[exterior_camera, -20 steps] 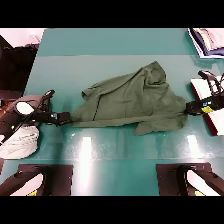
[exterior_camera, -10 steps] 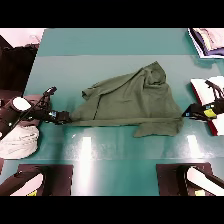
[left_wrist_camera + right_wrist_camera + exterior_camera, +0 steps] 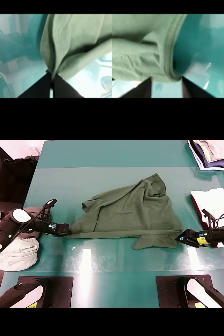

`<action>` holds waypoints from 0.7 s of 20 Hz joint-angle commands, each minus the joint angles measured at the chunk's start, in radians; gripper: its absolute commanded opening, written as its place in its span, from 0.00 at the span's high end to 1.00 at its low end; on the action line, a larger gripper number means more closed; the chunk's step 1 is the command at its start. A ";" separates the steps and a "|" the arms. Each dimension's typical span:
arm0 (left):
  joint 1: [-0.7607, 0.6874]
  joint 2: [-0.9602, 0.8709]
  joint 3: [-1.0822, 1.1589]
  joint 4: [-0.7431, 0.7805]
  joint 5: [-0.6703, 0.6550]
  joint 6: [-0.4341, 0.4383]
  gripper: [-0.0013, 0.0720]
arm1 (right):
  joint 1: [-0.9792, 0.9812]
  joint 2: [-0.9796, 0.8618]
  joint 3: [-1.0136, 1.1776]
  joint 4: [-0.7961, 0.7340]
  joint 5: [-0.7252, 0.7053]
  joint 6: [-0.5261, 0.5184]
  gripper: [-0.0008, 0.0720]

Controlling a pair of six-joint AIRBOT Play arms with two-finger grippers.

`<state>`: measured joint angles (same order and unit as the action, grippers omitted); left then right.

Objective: Fold the shirts.

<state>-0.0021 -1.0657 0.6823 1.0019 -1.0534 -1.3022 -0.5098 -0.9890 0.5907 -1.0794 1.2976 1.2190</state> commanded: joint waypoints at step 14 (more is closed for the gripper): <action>0.001 0.105 0.550 0.013 0.021 -0.047 0.95 | 0.082 0.109 0.456 0.350 -0.073 0.016 0.96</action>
<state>-0.0025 -1.0008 0.9836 1.0039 -1.0546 -1.3296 -0.4294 -0.9146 0.8478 -0.8814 1.2766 1.2156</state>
